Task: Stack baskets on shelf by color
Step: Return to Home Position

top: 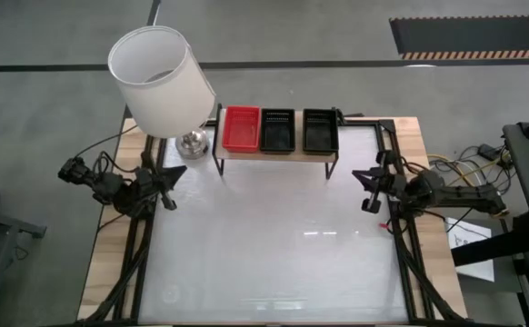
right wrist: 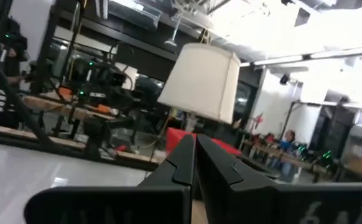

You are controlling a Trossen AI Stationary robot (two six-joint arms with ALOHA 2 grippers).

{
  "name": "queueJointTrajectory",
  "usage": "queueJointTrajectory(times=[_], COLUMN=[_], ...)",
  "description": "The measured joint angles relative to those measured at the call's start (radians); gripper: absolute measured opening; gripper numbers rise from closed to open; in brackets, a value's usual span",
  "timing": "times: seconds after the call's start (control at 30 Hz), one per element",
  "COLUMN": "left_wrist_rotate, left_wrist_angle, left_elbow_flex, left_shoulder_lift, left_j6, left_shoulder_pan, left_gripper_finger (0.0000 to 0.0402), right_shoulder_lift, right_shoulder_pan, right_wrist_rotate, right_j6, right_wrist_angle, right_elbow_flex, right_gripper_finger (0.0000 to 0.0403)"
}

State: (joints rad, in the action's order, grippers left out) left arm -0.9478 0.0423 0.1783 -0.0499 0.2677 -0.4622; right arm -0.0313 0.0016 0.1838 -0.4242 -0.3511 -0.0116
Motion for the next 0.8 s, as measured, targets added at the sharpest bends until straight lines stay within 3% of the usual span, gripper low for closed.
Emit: queueJointTrajectory(times=[0.4, 0.8], left_wrist_rotate=[0.0, 0.0], left_wrist_angle=[0.001, 0.001], left_elbow_flex=[0.0, 0.0], left_shoulder_lift=[-0.001, -0.001], left_j6=[0.0, 0.001], left_shoulder_pan=[0.0, 0.0], left_gripper_finger=[0.0, 0.0], right_shoulder_lift=[-0.058, -0.063], right_shoulder_pan=[0.0, 0.0], right_wrist_rotate=[0.0, 0.0], right_j6=[0.369, 0.399], right_wrist_angle=[0.004, 0.003], right_elbow_flex=[0.0, 0.001], right_gripper_finger=[0.0009, 0.0009])
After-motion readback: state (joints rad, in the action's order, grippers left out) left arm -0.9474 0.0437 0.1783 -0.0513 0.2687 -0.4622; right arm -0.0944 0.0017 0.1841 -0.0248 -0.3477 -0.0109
